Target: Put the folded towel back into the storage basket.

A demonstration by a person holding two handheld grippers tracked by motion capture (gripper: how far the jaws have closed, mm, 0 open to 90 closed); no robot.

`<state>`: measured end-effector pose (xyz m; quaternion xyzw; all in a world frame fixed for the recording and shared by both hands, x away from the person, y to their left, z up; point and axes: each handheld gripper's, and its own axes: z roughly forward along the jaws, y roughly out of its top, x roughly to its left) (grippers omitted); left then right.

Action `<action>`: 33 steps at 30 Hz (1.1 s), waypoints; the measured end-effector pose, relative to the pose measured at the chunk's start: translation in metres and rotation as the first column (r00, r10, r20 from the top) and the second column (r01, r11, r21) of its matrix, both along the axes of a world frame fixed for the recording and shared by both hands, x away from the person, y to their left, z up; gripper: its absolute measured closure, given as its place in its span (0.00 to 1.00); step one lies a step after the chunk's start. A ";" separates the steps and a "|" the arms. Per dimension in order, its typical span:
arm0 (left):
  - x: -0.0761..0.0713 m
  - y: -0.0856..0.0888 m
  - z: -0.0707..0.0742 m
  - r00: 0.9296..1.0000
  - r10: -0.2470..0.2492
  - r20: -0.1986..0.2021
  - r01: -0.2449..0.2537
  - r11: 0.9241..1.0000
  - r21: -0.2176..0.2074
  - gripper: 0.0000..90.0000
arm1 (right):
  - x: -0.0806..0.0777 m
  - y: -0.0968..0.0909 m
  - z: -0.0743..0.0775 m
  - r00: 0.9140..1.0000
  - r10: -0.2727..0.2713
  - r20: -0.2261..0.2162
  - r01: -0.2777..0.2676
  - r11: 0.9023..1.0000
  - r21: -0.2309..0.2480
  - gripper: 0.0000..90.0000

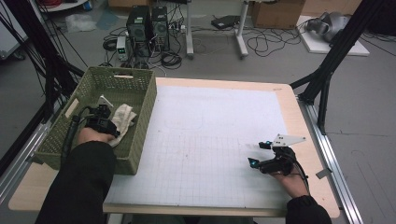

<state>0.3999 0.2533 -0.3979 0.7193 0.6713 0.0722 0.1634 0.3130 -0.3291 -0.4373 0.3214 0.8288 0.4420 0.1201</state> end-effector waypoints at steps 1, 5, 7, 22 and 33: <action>-0.002 0.001 0.000 1.000 -0.003 -0.019 0.003 1.000 -0.005 0.92 | 0.000 0.001 0.000 1.000 0.004 0.003 -0.004 1.000 -0.005 0.16; -0.008 0.001 0.000 1.000 -0.002 -0.018 0.002 1.000 -0.016 0.92 | -0.001 0.001 0.001 1.000 0.004 0.010 -0.004 1.000 -0.004 0.16; -0.007 0.003 0.004 1.000 0.013 0.015 -0.012 0.998 -0.055 0.92 | 0.000 0.002 0.001 1.000 0.003 0.006 -0.003 1.000 -0.002 0.16; -0.003 0.007 0.010 0.975 0.082 0.208 -0.031 0.972 -0.235 0.69 | 0.002 0.010 -0.002 1.000 0.028 -0.006 -0.028 0.999 -0.018 0.16; -0.010 0.010 0.018 0.992 -0.101 0.072 0.104 0.994 -0.038 0.57 | 0.004 0.013 -0.003 0.999 0.037 -0.014 -0.038 0.999 -0.018 0.16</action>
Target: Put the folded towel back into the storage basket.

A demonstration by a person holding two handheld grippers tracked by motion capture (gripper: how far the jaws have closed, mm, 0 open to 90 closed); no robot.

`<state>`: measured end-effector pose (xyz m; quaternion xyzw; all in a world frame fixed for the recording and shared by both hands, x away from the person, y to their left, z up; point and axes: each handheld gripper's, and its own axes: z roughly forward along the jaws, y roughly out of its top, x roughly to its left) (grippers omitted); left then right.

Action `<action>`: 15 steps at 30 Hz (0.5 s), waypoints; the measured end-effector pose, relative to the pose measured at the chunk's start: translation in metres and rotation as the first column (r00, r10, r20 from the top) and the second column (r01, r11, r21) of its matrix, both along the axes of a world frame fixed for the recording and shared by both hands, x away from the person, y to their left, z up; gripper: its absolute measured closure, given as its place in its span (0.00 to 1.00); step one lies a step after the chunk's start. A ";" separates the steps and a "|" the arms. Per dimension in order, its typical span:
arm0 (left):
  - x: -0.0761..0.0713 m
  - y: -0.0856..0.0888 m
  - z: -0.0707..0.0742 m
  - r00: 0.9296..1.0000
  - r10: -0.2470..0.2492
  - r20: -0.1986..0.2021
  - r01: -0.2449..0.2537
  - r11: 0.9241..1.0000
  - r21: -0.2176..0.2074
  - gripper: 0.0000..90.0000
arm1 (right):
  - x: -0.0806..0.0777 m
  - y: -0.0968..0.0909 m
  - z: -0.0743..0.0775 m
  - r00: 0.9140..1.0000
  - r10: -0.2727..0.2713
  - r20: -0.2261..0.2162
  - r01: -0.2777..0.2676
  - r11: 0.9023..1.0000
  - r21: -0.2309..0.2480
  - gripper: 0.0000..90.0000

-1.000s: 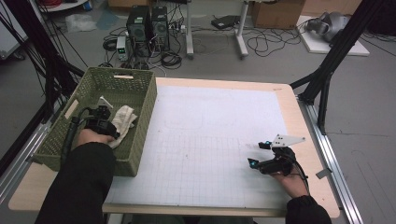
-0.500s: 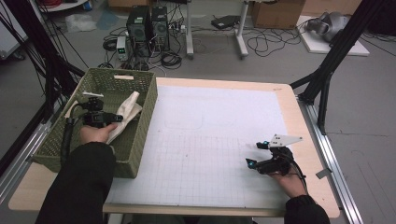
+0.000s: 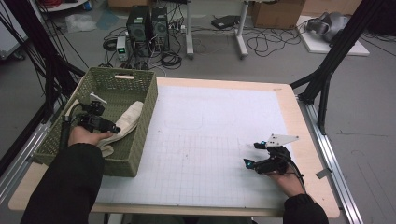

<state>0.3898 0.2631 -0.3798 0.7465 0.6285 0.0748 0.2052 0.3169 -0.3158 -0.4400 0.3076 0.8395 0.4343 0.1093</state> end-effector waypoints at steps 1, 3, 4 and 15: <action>0.001 -0.001 -0.003 1.000 -0.008 -0.021 0.009 1.000 0.019 0.57 | 0.000 0.000 0.000 1.000 0.004 0.005 -0.003 1.000 0.000 0.16; 0.003 -0.003 -0.011 0.997 -0.006 -0.081 0.012 0.997 0.073 0.58 | 0.000 0.000 0.000 1.000 0.005 0.007 -0.005 1.000 -0.002 0.16; 0.004 -0.003 -0.014 0.995 -0.009 -0.101 0.017 0.996 0.086 0.61 | 0.000 0.001 0.000 1.000 0.004 0.008 -0.004 1.000 0.004 0.16; 0.004 0.007 0.002 0.982 0.158 0.102 -0.143 0.980 -0.136 0.95 | 0.000 -0.001 0.002 1.000 -0.001 0.012 0.001 1.000 0.010 0.16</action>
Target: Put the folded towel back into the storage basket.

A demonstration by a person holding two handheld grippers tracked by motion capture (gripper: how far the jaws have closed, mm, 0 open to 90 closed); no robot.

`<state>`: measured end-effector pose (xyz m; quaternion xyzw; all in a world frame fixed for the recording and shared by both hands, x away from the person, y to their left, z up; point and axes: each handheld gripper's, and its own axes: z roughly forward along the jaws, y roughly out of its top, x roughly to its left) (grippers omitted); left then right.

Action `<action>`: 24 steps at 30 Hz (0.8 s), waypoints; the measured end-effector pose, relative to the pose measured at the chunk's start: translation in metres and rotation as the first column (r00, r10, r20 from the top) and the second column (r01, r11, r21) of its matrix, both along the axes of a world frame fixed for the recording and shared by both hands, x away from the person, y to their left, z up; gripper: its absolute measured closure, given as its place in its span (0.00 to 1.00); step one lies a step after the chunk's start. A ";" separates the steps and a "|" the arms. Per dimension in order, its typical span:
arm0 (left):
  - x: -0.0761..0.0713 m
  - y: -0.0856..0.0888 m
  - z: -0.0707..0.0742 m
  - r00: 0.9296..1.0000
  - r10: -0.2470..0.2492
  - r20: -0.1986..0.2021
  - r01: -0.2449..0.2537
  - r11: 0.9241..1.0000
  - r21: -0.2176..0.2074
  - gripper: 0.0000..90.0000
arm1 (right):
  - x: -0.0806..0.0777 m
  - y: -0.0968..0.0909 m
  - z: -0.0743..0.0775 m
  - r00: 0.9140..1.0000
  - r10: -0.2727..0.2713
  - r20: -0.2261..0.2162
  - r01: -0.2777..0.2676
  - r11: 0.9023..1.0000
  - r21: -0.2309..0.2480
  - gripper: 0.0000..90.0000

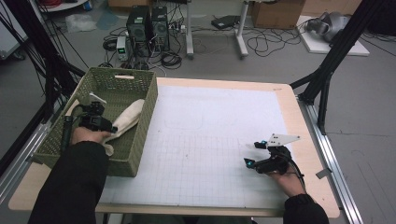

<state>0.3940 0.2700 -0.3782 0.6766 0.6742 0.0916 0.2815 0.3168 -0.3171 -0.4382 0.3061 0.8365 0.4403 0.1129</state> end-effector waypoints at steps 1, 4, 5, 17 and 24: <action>0.000 0.000 0.003 0.998 0.033 0.050 -0.031 0.999 -0.023 0.95 | 0.000 0.000 0.000 1.000 0.005 0.007 -0.005 1.000 0.000 0.16; 0.003 -0.001 0.001 0.993 0.074 0.090 -0.070 0.996 -0.046 0.80 | 0.000 0.001 0.000 1.000 0.007 0.004 -0.007 1.000 -0.003 0.16; 0.004 -0.001 -0.002 0.996 0.068 0.063 -0.065 0.996 -0.055 0.70 | 0.000 0.001 0.000 1.000 0.006 0.003 -0.006 1.000 -0.003 0.16; -0.003 0.001 0.003 0.985 -0.128 -0.119 0.135 0.989 0.055 0.59 | 0.000 0.002 -0.001 1.000 0.010 -0.001 -0.010 1.000 -0.010 0.16; 0.002 -0.012 -0.012 0.951 -0.188 -0.245 0.228 0.963 0.146 0.84 | 0.000 0.002 -0.001 1.000 0.010 0.006 -0.010 1.000 -0.011 0.16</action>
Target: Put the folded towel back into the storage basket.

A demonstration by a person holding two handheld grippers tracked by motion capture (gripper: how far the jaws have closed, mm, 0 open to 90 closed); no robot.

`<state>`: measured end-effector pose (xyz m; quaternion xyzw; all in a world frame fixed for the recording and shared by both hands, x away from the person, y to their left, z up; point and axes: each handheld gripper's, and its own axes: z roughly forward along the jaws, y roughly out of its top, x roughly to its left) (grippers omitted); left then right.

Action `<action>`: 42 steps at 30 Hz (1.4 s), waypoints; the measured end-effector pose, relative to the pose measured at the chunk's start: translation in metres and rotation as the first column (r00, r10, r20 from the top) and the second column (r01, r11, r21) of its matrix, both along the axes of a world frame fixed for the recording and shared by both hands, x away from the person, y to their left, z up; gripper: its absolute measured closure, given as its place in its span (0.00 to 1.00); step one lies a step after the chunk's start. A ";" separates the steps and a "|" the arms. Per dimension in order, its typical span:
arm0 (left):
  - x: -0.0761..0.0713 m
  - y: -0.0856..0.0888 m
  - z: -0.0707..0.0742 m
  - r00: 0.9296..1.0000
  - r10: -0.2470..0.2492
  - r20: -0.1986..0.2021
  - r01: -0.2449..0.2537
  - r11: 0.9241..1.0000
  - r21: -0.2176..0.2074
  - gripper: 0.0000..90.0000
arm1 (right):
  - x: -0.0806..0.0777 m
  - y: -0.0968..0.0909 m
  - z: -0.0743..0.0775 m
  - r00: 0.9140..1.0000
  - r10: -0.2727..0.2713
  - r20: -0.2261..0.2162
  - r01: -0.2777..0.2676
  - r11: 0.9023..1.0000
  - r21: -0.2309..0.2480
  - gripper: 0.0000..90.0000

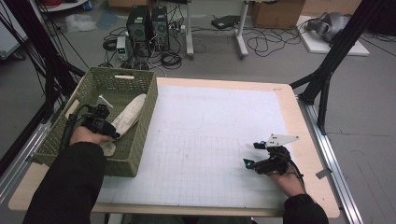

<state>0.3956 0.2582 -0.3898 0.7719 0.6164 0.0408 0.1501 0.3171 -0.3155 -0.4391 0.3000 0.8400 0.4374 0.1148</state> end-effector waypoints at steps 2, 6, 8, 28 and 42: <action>0.001 0.000 0.000 0.999 0.030 0.017 -0.030 1.000 -0.009 0.93 | 0.000 0.000 0.000 1.000 -0.002 -0.012 0.002 1.000 0.005 0.16; 0.004 0.001 0.005 0.984 0.138 0.113 -0.123 0.984 -0.130 0.94 | 0.000 0.001 -0.001 1.000 0.004 -0.008 -0.004 1.000 0.000 0.16; 0.006 -0.001 0.002 0.979 0.169 0.114 -0.147 0.973 -0.180 0.90 | 0.000 0.001 -0.001 1.000 0.005 -0.006 -0.005 1.000 0.000 0.16; 0.000 0.000 -0.008 0.998 0.038 -0.048 -0.032 0.992 0.123 0.63 | -0.001 0.003 0.001 1.000 0.015 -0.006 -0.015 1.000 0.001 0.16; 0.001 0.001 -0.001 0.996 -0.029 -0.081 0.022 0.995 -0.094 0.79 | 0.001 0.003 -0.001 1.000 0.017 -0.013 -0.017 1.000 -0.010 0.16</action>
